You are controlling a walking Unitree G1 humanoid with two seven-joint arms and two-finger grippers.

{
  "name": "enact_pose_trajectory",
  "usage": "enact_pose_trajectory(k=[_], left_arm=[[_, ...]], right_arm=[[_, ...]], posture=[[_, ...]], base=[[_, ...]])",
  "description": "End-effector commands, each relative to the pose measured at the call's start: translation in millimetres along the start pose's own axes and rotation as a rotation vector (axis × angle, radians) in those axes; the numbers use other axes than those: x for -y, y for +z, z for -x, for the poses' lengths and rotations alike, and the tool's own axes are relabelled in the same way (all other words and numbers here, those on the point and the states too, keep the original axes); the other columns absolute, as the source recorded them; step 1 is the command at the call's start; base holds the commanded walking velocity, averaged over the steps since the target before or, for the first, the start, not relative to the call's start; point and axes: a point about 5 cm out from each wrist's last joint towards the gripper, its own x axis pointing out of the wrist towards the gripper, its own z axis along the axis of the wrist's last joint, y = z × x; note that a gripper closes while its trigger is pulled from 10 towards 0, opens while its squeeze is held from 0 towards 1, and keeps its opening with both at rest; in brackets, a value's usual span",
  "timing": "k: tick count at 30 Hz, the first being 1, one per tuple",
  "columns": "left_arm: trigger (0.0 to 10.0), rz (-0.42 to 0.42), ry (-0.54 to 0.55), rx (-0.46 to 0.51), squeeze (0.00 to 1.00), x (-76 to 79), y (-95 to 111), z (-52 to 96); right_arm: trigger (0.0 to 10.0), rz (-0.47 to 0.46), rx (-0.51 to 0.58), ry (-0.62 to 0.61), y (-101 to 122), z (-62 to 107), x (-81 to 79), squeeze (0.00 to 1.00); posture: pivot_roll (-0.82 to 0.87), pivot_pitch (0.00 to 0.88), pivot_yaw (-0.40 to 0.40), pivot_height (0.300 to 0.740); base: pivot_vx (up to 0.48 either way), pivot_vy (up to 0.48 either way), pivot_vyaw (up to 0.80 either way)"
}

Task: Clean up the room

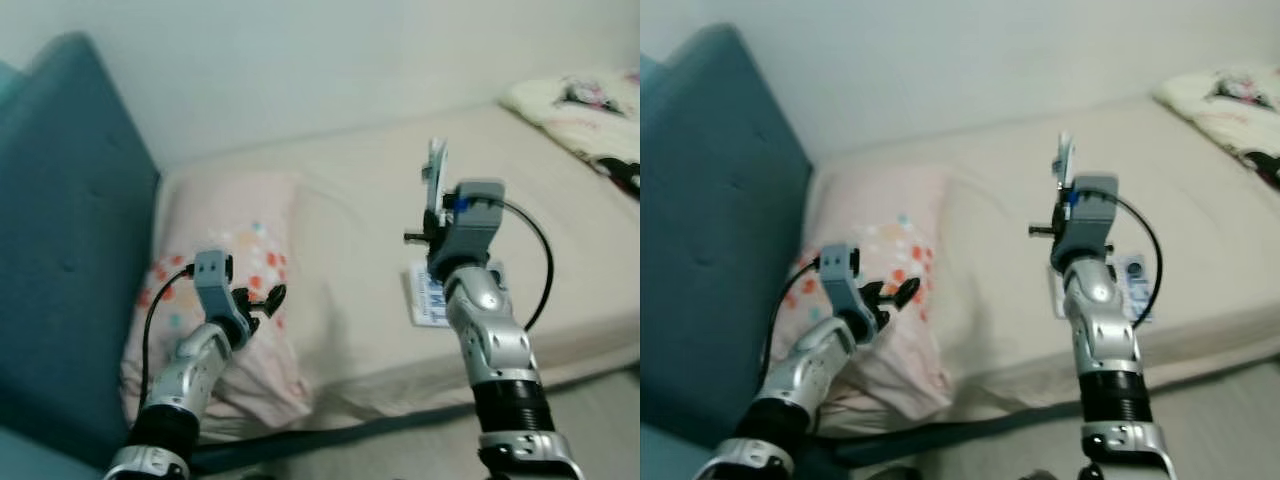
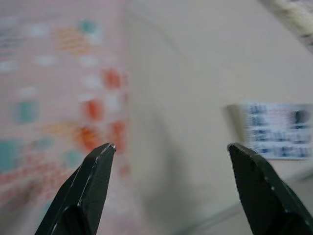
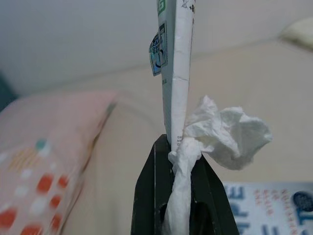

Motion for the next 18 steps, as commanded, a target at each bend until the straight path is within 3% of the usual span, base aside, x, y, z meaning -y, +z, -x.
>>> enact_pose_trajectory(k=[1, 3, 7, 9, 12, 15, 17, 18], left_arm=[[10.0, -0.045, 0.068, -0.058, 0.00, -15.7, -15.7, 7.6], [10.0, -0.153, 0.123, -0.144, 0.00, -30.5, -34.7, 17.9], [10.0, -0.234, 0.161, -0.228, 0.00, -41.7, -54.3, 29.4], [10.0, -0.244, 0.198, -0.273, 0.00, -48.6, -65.4, 36.8], [10.0, -0.238, 0.330, -0.422, 0.00, -68.0, -100.7, 65.3], [10.0, -0.233, 0.356, -0.449, 0.00, -71.2, -107.4, 71.6], [10.0, -0.200, 0.408, -0.523, 0.00, -76.6, -126.2, 89.6], [10.0, -0.200, 0.408, -0.523, 0.00, -76.6, -126.2, 89.6]], right_arm=[[10.0, -0.006, -0.034, -0.013, -14.6, 2.7, 4.6, 0.00], [10.0, 0.001, -0.066, -0.026, -26.3, 5.3, 10.0, 0.00], [10.0, 0.009, -0.105, -0.038, -38.7, 7.6, 14.3, 0.00], [10.0, 0.016, -0.138, -0.044, -49.4, 9.4, 16.5, 0.00], [10.0, 0.045, -0.313, -0.059, -99.8, 25.0, 23.4, 0.00], [10.0, 0.053, -0.355, -0.060, -111.7, 29.9, 24.7, 0.00], [10.0, 0.089, -0.512, -0.072, -149.8, 52.7, 31.6, 0.00], [10.0, 0.089, -0.512, -0.072, -149.8, 52.7, 31.6, 0.00]], posture=[[-0.06, 0.074, 0.077, 0.696], [-0.06, 0.067, 0.076, 0.706], [-0.06, 0.062, 0.079, 0.716], [-0.07, 0.059, 0.079, 0.721], [-0.07, 0.049, 0.071, 0.735], [-0.07, 0.049, 0.071, 0.740], [-0.06, 0.042, 0.062, 0.740], [-0.06, 0.042, 0.062, 0.740]], base=[[0.000, 0.000, 0.00], [0.000, 0.000, 0.00], [0.000, 0.000, 0.00], [0.000, 0.000, 0.00], [0.000, 0.000, 0.00], [0.000, 0.000, 0.00], [0.000, 0.000, 0.00], [0.000, 0.000, 0.00]])
